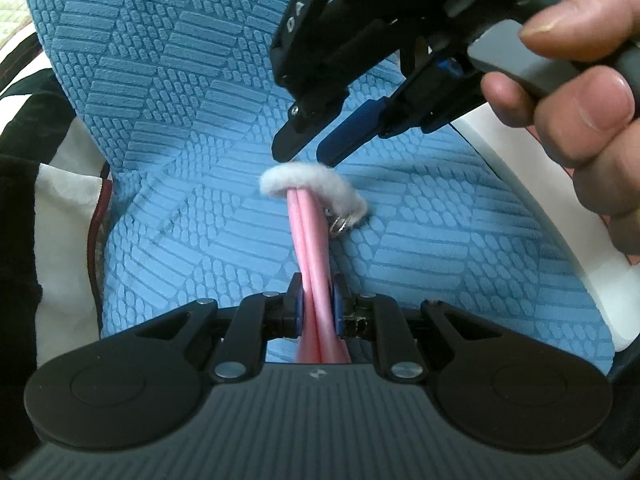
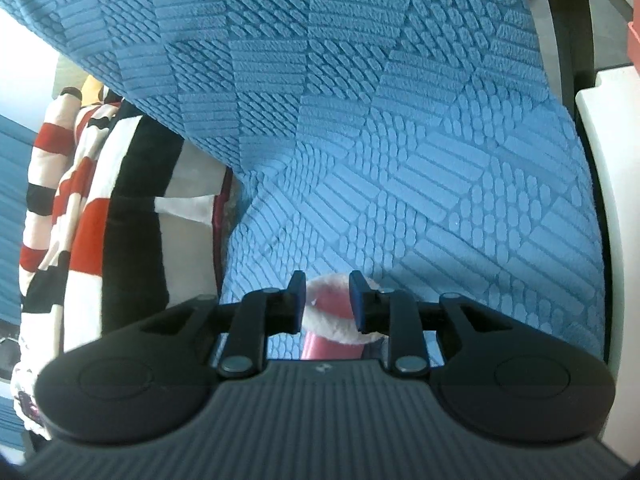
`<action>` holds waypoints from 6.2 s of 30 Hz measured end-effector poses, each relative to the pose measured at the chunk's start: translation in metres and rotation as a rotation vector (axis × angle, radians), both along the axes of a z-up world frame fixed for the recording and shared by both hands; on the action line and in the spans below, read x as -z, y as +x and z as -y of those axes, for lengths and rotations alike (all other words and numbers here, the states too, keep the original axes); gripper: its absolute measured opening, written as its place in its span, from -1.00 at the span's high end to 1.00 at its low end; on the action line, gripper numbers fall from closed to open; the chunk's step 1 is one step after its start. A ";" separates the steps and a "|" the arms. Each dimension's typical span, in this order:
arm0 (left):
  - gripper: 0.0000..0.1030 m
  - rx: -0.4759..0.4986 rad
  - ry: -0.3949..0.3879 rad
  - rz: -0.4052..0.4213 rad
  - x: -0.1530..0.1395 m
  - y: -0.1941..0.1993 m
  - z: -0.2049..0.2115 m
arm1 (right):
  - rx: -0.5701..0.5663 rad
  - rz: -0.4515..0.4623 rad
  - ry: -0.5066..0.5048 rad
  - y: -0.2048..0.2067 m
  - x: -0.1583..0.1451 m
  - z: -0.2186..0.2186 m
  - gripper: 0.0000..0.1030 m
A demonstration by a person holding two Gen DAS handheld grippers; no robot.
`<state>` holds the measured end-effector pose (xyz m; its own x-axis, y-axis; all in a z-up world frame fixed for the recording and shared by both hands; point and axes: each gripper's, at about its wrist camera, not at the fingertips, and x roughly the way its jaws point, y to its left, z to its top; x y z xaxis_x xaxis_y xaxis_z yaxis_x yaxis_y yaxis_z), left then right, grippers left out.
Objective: Organize objects
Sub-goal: 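Carry the white ring over the pink strip's tip with the right gripper, then slide the white ring down along the pink strip held by the left gripper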
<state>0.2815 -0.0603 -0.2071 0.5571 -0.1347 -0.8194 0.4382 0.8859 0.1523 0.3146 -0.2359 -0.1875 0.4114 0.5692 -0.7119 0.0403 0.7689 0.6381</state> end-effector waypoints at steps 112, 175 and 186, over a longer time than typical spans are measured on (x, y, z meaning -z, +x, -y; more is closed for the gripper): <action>0.85 0.233 0.545 0.495 0.032 -0.041 0.067 | 0.048 -0.154 0.255 -0.019 0.018 0.038 0.59; 0.81 0.108 0.343 0.327 0.009 -0.007 0.038 | 0.105 -0.125 0.210 -0.012 0.008 0.033 0.66; 0.61 0.077 0.213 0.295 -0.008 -0.007 0.032 | 0.184 -0.048 0.198 -0.005 -0.004 0.058 0.71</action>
<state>0.2745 -0.0919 -0.1990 0.7684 -0.0289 -0.6393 0.4118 0.7870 0.4594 0.3092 -0.2943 -0.1836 0.4893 0.6178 -0.6155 0.2017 0.6065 0.7691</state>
